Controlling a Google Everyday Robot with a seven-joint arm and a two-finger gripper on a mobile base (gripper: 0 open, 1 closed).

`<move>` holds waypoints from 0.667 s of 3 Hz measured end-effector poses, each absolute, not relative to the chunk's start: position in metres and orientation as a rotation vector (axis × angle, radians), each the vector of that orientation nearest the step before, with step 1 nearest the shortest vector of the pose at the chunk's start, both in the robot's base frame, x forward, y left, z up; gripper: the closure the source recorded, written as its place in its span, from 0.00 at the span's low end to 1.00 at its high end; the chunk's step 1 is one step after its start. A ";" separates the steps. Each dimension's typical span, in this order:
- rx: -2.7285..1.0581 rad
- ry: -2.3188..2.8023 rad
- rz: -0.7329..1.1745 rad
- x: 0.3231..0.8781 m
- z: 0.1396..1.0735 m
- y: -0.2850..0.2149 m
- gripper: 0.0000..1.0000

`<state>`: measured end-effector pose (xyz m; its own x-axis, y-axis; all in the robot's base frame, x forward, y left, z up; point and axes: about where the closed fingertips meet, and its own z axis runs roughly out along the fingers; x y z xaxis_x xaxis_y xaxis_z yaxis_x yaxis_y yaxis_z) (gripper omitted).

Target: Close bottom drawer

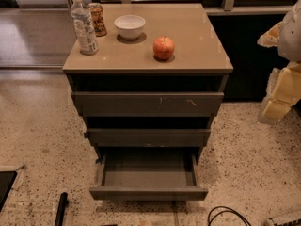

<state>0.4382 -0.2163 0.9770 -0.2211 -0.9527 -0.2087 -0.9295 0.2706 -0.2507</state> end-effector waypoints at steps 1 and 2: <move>-1.702 2.229 -0.079 0.435 0.955 -0.217 0.34; -1.682 2.221 -0.006 0.428 0.904 -0.213 0.57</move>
Offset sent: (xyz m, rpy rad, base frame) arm -0.0188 0.0074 -0.1658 0.1499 0.0597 -0.0158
